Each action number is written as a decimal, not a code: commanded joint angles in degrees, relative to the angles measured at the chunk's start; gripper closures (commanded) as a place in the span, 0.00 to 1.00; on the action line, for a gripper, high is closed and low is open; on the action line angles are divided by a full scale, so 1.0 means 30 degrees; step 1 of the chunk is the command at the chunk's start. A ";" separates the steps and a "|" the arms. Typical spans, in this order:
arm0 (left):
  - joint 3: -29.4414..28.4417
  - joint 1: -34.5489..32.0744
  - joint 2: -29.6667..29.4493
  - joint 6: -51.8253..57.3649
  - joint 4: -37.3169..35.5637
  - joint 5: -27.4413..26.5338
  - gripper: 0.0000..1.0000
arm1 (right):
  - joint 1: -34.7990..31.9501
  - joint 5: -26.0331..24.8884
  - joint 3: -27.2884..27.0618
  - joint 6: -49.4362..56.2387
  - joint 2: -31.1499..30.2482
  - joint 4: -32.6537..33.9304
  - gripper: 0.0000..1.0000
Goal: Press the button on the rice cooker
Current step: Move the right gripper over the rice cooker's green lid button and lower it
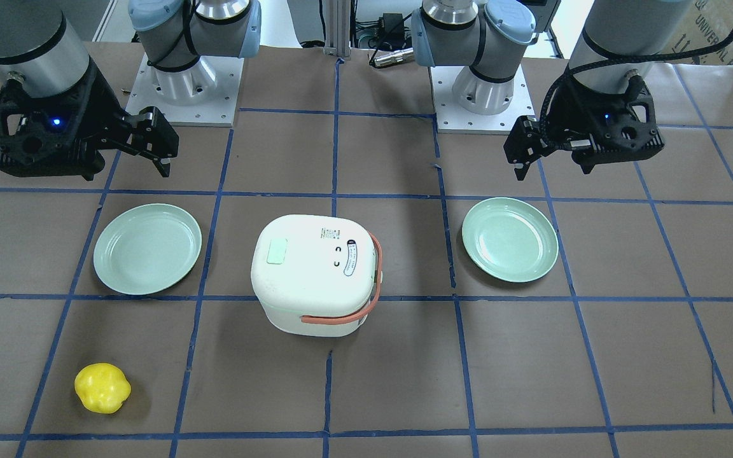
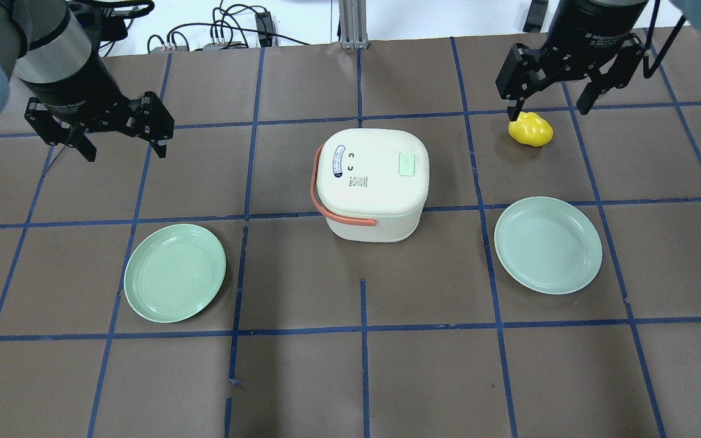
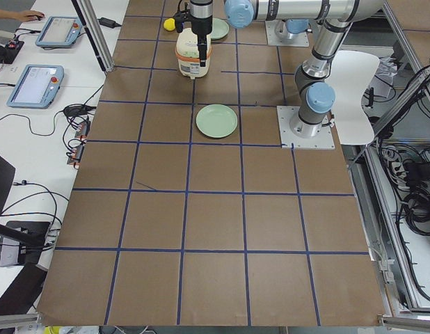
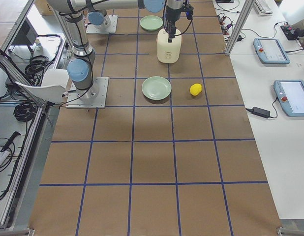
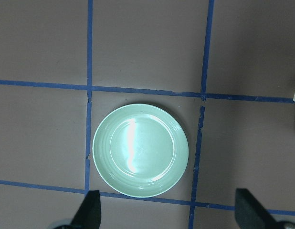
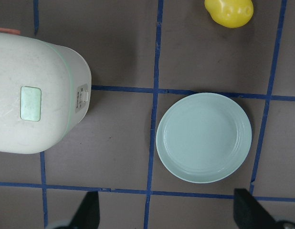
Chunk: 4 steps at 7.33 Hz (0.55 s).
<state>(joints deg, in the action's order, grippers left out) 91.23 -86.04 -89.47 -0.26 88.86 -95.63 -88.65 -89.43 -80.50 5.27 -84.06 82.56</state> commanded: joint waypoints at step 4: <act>0.0000 0.0000 0.0000 0.0000 0.0000 0.0001 0.00 | -0.0187 0.0306 0.0377 -0.0054 -0.0075 0.0632 0.00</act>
<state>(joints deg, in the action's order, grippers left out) 91.23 -86.05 -89.47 -0.26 88.87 -95.62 -88.88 -88.84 -80.02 5.80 -84.37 83.59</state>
